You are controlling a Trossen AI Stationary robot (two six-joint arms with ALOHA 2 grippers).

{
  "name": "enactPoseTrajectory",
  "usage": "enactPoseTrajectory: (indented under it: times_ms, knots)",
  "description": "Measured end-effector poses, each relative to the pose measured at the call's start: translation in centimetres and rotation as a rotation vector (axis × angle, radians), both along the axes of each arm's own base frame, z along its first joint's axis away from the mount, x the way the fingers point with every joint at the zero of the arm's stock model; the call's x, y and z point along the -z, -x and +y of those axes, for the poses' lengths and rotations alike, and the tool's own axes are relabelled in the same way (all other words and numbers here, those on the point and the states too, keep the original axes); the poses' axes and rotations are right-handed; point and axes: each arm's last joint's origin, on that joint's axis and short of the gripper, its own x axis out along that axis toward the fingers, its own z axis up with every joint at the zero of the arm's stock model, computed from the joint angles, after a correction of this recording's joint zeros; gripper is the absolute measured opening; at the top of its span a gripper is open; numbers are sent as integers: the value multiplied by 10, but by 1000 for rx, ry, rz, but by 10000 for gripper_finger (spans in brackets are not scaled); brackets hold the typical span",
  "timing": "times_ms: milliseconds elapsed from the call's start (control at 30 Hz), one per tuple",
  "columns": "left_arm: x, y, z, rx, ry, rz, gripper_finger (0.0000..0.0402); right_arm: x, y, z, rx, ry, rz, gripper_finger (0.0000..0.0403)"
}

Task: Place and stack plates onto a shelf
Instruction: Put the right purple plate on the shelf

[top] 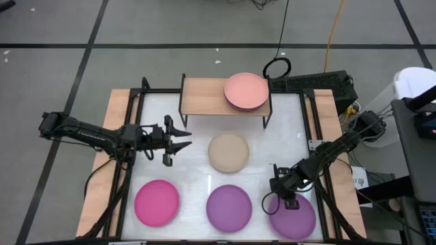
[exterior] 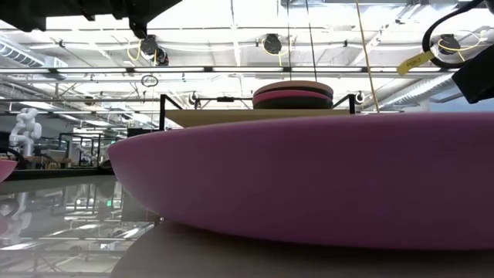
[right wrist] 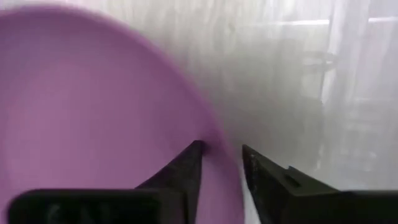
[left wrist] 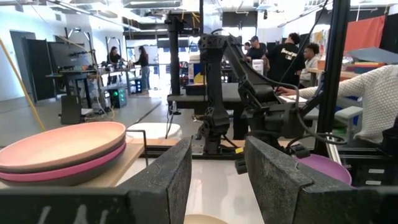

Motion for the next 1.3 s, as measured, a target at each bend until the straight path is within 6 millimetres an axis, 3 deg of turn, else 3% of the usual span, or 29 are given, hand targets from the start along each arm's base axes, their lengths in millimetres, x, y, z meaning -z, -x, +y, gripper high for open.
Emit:
enactPoseTrajectory:
  times_ms: [167, 367, 467, 633, 767, 967, 1167, 1300]
  knots:
    - [0, 0, -2, 12, 0, 0, 156, 0, 0, -2, 2, -4, 9, 15]
    - [0, 0, -2, 12, 0, -1, 156, -8, -9, -9, 37, 10, -36, 4]
    - [0, 0, -2, 11, 0, -2, 156, -25, -17, -17, 48, 42, -149, 2]
    - [-1, 0, -2, 11, -4, -8, 156, -74, -36, -43, 106, 192, -465, 1]
    - [-2, 1, -2, 10, -3, -23, 156, -120, -55, -77, 195, 350, -807, 1]
    - [-4, 1, -2, -3, -22, -33, 156, -174, -79, -149, 460, 485, -1242, 0]
    - [-10, 8, -1, -8, -39, -57, 156, -192, -95, -220, 624, 507, -1353, 0]
    - [-14, 19, 1, -13, -71, -46, 156, -196, -118, -259, 659, 502, -1342, 0]
